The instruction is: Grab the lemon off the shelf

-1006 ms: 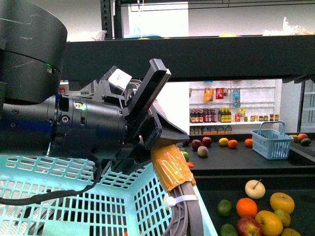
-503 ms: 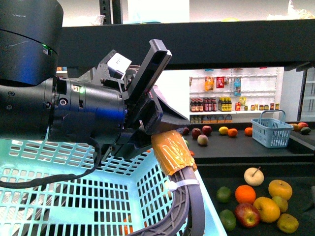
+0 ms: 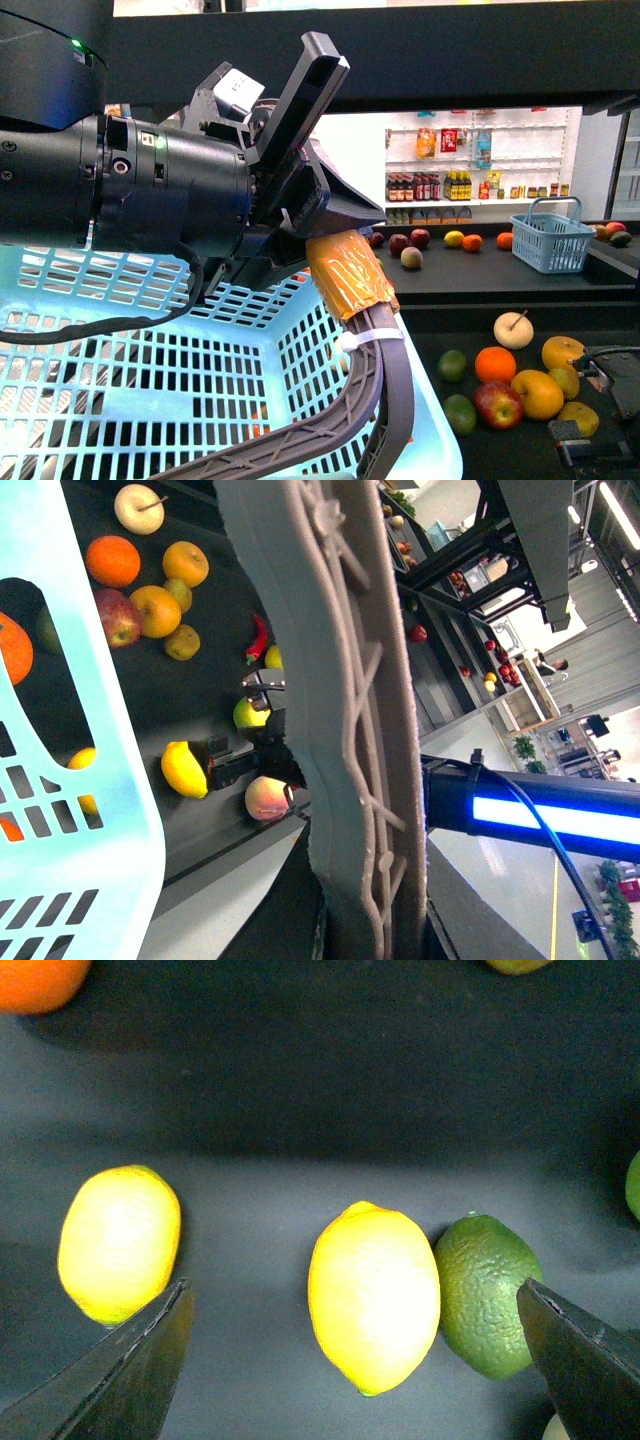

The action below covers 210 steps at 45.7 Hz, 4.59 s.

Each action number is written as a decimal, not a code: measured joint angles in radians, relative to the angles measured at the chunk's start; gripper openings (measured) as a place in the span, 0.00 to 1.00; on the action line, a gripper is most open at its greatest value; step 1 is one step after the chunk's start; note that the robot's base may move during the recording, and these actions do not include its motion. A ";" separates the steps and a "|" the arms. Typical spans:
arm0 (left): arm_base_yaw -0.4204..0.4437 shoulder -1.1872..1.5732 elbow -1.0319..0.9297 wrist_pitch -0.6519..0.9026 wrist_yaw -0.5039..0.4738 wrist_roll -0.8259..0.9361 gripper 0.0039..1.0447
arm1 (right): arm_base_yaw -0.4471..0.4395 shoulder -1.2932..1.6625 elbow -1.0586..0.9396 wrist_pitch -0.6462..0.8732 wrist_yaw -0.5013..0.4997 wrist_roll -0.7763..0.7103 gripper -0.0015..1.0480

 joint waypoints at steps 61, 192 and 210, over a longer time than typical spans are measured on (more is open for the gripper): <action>0.000 0.000 0.000 0.000 0.000 0.000 0.10 | -0.010 0.285 0.159 -0.043 0.094 -0.010 0.60; 0.001 0.004 -0.003 0.000 0.000 -0.009 0.10 | 0.107 -0.547 -0.179 0.002 -0.135 0.094 0.93; 0.000 0.004 -0.003 0.000 0.000 -0.010 0.10 | 0.150 -0.134 -0.157 0.066 -0.026 0.031 0.93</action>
